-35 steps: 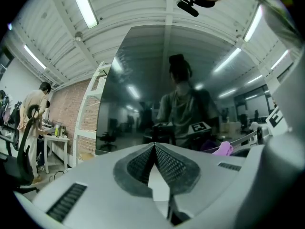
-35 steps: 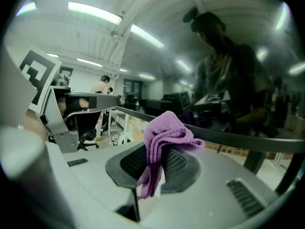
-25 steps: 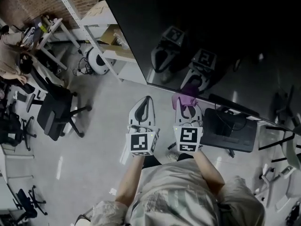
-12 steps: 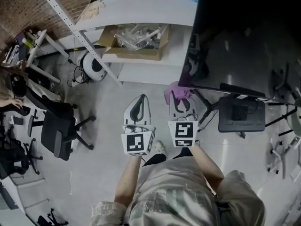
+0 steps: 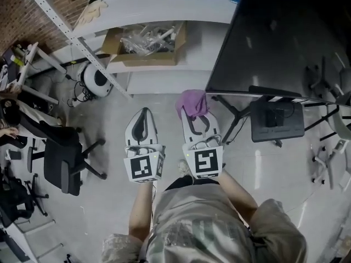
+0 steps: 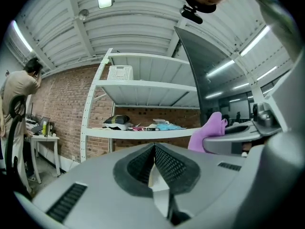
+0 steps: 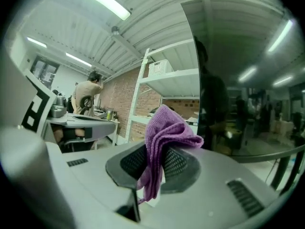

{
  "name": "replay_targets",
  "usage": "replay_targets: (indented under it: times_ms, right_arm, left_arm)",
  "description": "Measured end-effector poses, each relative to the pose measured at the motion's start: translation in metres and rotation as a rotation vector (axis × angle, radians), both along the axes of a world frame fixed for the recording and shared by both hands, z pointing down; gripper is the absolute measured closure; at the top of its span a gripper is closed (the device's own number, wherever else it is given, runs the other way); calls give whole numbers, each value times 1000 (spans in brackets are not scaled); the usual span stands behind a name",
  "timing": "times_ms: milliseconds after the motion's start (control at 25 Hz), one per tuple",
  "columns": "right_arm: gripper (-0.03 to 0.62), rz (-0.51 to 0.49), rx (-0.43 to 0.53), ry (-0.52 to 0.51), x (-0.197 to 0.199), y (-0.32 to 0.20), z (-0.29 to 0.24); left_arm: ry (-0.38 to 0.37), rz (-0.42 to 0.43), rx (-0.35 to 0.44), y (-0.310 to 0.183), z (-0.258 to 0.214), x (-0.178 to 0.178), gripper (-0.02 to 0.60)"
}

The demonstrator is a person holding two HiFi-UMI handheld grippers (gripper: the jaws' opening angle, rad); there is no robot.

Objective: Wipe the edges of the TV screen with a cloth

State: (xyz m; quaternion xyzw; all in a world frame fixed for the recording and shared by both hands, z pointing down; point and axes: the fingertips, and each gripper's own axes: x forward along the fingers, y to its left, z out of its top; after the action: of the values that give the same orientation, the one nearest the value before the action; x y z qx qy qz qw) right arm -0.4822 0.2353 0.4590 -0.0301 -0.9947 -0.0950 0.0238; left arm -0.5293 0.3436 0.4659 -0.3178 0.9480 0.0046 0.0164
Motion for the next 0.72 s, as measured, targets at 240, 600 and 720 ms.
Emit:
replay_targets:
  times_ms: [240, 600, 720]
  right_arm:
    - [531, -6, -35, -26, 57, -11, -11]
    - [531, 98, -101, -84, 149, -41, -31]
    - [531, 125, -114, -94, 174, -45, -35]
  left_arm:
    - [-33, 47, 23, -20, -34, 39, 566]
    - [35, 172, 117, -57, -52, 118, 566]
    - [20, 205, 92, -66, -57, 144, 566]
